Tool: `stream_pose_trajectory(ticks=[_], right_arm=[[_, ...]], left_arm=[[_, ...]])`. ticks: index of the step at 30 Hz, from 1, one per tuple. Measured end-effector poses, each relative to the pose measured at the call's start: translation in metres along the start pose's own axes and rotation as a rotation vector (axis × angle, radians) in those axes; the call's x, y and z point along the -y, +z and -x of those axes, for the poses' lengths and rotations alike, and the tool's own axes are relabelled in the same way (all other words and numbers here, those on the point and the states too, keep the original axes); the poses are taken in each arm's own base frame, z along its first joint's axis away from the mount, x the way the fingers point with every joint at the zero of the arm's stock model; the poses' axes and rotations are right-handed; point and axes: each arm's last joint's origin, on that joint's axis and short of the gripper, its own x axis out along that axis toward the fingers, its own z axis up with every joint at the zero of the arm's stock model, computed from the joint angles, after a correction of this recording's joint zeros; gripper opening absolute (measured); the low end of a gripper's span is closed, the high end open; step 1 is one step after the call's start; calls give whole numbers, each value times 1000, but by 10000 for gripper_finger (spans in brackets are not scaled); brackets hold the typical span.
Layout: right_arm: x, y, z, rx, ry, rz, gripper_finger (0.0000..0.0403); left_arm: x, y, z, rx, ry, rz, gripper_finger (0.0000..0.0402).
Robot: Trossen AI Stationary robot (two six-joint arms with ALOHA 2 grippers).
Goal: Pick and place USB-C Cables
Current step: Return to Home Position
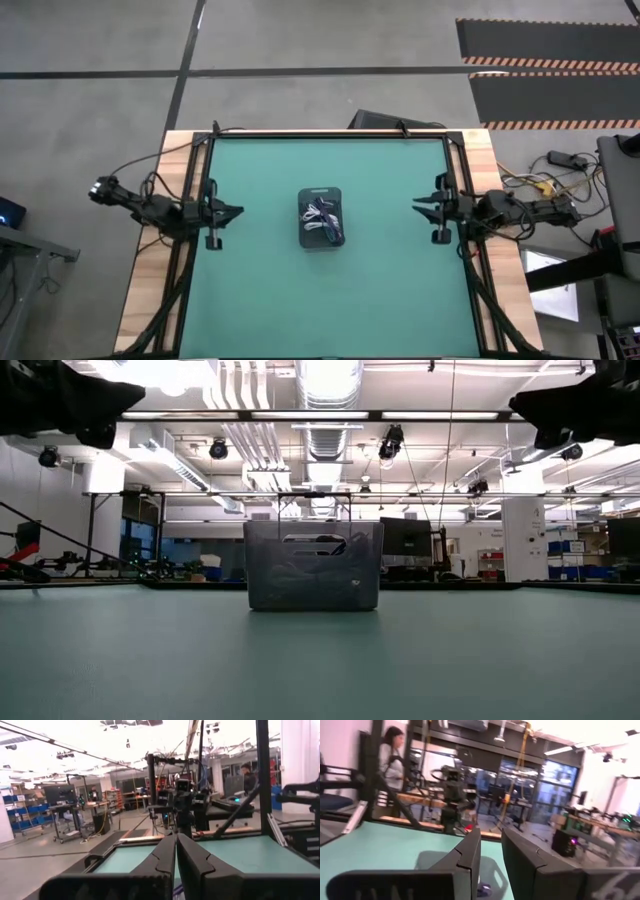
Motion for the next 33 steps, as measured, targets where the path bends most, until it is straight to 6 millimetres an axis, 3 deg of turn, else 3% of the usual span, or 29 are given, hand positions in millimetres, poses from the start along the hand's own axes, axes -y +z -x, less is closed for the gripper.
stream_pose_trajectory(ticks=[12, 22, 33], right_arm=[[-1, 2, 0, 29, 50, 14, 65], [-4, -9, -1, -78, 85, 134, 65], [-6, -12, -3, -123, 95, 70, 66]], left_arm=[[0, -18, 3, -54, 71, 59, 0], [0, -16, 3, -50, 82, 29, 0], [2, -20, 1, -88, 74, 4, 0]])
